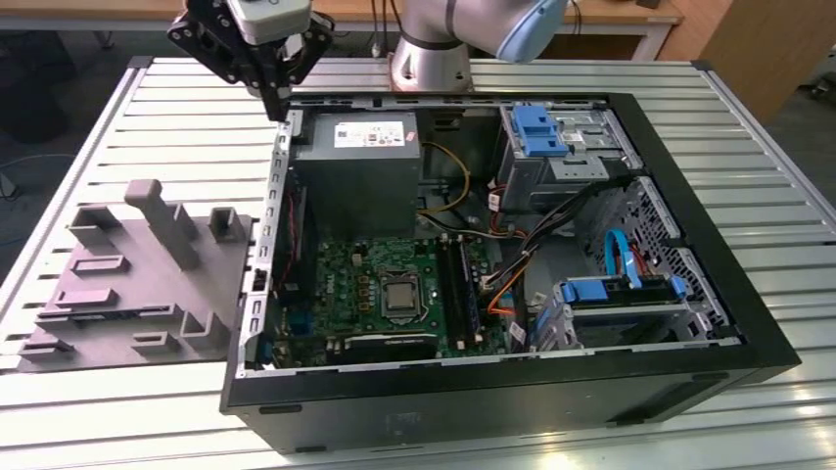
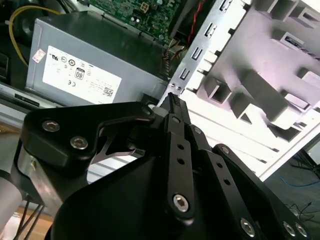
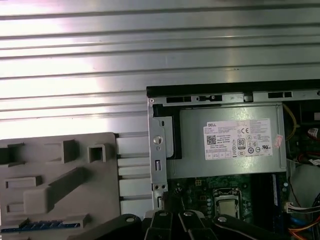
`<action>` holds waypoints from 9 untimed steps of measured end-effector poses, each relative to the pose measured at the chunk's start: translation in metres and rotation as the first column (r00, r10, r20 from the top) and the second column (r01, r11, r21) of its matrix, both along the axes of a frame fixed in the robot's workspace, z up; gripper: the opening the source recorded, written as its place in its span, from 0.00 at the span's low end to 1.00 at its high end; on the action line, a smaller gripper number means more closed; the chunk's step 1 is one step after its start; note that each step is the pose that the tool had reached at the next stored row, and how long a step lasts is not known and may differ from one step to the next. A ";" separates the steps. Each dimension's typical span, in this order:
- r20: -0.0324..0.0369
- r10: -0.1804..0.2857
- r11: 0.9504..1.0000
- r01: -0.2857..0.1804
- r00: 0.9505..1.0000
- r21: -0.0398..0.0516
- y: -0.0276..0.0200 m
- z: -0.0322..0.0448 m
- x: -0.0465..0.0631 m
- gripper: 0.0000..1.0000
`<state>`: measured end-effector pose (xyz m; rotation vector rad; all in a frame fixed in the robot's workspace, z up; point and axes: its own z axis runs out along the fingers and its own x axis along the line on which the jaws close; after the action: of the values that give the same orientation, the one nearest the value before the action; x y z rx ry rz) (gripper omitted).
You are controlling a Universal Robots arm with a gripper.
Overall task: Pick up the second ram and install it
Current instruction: 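Reach for the second ram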
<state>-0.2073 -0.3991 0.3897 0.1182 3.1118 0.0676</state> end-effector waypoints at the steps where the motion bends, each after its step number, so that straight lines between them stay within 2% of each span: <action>1: 0.000 0.000 1.000 0.000 1.000 0.000 0.0000 -0.0003 -0.002 0.11; 9: 0.000 -0.001 1.000 0.001 1.000 0.000 0.0000 -0.0014 -0.029 0.11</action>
<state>-0.2360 -0.3991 0.3883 0.1196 3.1112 0.0677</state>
